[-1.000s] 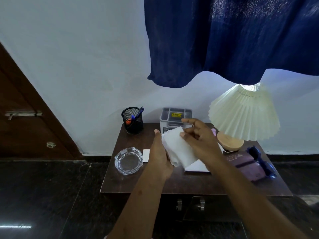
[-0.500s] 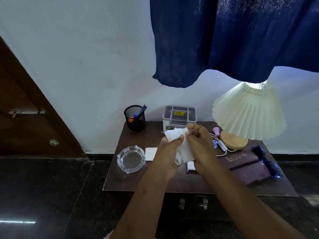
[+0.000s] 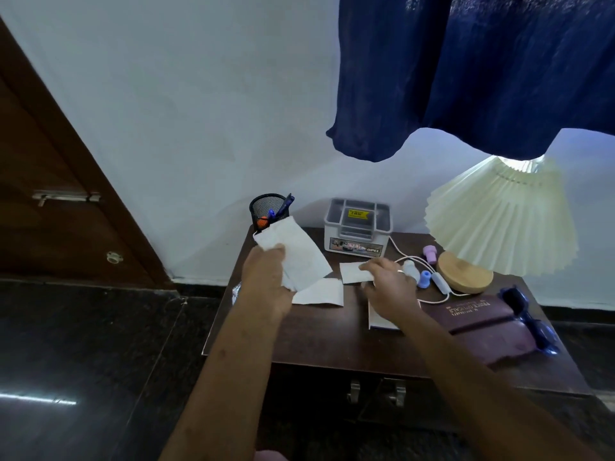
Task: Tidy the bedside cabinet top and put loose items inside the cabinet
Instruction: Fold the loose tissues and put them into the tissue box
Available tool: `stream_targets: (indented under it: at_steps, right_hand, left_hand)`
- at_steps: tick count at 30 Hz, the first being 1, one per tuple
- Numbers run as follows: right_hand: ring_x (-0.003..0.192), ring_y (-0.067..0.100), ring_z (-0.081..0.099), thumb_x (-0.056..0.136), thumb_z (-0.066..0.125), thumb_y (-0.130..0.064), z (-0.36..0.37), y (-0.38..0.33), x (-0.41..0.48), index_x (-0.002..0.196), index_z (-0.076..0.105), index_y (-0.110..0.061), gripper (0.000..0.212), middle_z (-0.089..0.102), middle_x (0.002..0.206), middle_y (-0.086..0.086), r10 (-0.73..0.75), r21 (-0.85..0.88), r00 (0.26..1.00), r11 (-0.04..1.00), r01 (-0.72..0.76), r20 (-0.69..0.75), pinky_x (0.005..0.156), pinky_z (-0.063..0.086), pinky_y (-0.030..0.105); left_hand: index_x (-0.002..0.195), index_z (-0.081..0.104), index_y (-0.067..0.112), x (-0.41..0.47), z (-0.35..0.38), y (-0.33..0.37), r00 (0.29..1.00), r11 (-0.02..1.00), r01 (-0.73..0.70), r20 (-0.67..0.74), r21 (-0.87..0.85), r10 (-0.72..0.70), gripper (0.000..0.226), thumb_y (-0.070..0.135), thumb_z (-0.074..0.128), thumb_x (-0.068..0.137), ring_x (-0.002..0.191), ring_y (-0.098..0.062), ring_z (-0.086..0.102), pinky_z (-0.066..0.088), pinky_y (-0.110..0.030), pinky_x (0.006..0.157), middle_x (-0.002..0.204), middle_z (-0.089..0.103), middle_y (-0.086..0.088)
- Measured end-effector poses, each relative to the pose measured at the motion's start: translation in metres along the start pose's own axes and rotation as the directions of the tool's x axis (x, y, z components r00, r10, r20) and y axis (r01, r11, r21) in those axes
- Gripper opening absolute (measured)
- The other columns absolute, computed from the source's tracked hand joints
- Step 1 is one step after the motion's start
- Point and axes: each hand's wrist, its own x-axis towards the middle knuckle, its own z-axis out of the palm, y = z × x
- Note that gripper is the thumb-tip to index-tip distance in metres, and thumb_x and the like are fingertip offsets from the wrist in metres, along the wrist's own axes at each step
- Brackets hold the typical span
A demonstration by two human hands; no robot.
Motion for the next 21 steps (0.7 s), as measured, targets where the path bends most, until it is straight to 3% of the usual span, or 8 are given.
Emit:
stream_targets:
  at_steps: [2,4,7,10,14,17,21]
  right_hand:
    - [0.138,0.017,0.030,0.091,0.052,-0.026,0.013,0.001,0.006,0.138,0.040,-0.029,0.049,0.039,0.146,-0.008,-0.154,-0.180,0.988,0.972,0.152,-0.002,0.106,0.028,0.046]
    - [0.139,0.018,0.029,0.092,0.050,-0.027,0.019,0.001,0.015,0.142,0.033,-0.030,0.053,0.037,0.149,-0.006,-0.151,-0.226,0.988,0.962,0.151,0.017,0.109,0.025,0.047]
    - [0.129,0.021,0.045,0.093,0.045,-0.023,0.023,0.003,0.022,0.138,0.039,-0.026,0.045,0.052,0.138,-0.001,-0.098,-0.243,0.995,0.965,0.094,-0.003,0.107,0.026,0.045]
    - [0.108,0.023,0.059,0.090,0.041,-0.010,0.024,0.005,0.021,0.123,0.049,-0.024,0.037,0.065,0.115,0.001,-0.164,-0.302,0.982,0.945,0.128,-0.097,0.103,0.027,0.042]
    - [0.100,0.026,0.062,0.088,0.039,-0.005,0.020,-0.002,0.024,0.115,0.054,-0.023,0.037,0.069,0.104,0.003,-0.164,-0.208,0.965,0.971,0.121,-0.203,0.097,0.028,0.041]
    - [0.105,0.027,0.060,0.091,0.045,-0.010,0.009,-0.018,0.029,0.123,0.053,-0.025,0.036,0.068,0.109,0.003,-0.194,-0.094,0.958,0.980,0.178,-0.210,0.088,0.034,0.039]
    - [0.098,0.024,0.062,0.083,0.049,-0.005,0.012,-0.047,0.014,0.113,0.062,-0.027,0.039,0.070,0.092,0.002,-0.407,-0.228,0.875,0.907,0.354,-0.263,0.085,0.035,0.035]
  left_hand:
    - [0.082,0.052,0.016,0.004,-0.001,-0.001,1.000,1.000,0.003,-0.021,0.004,-0.003,0.016,0.007,0.048,0.095,0.079,-0.020,0.057,0.049,-0.042,0.072,0.087,0.058,-0.005]
    - [0.083,0.052,0.017,0.006,0.001,-0.004,1.000,1.000,0.009,-0.018,0.026,-0.008,0.016,0.008,0.048,0.095,0.078,-0.020,0.057,0.049,-0.040,0.069,0.088,0.059,-0.005]
    - [0.083,0.053,0.019,0.005,0.006,-0.008,0.999,0.999,0.037,0.001,0.016,-0.037,0.017,0.008,0.048,0.095,0.076,-0.020,0.057,0.048,-0.034,0.061,0.086,0.059,-0.004]
    - [0.096,0.052,0.015,0.005,0.009,-0.010,0.999,0.998,0.055,-0.004,0.005,-0.055,0.008,0.008,0.048,0.095,0.076,-0.020,0.057,0.047,-0.033,0.059,0.086,0.059,-0.003]
    - [0.103,0.048,0.015,0.007,0.004,-0.005,0.998,0.999,0.040,-0.046,-0.031,-0.042,0.010,0.009,0.048,0.096,0.074,-0.018,0.055,0.045,-0.033,0.056,0.085,0.057,-0.001]
    - [0.107,0.048,0.017,0.010,-0.004,0.000,0.996,0.997,0.001,-0.086,-0.081,-0.008,0.014,0.009,0.047,0.096,0.075,-0.018,0.057,0.048,-0.038,0.064,0.088,0.058,-0.001]
    - [0.120,0.050,0.014,0.012,-0.007,0.001,0.994,0.998,-0.017,-0.105,-0.063,0.011,0.026,0.009,0.047,0.095,0.080,-0.021,0.059,0.050,-0.044,0.078,0.100,0.060,-0.005]
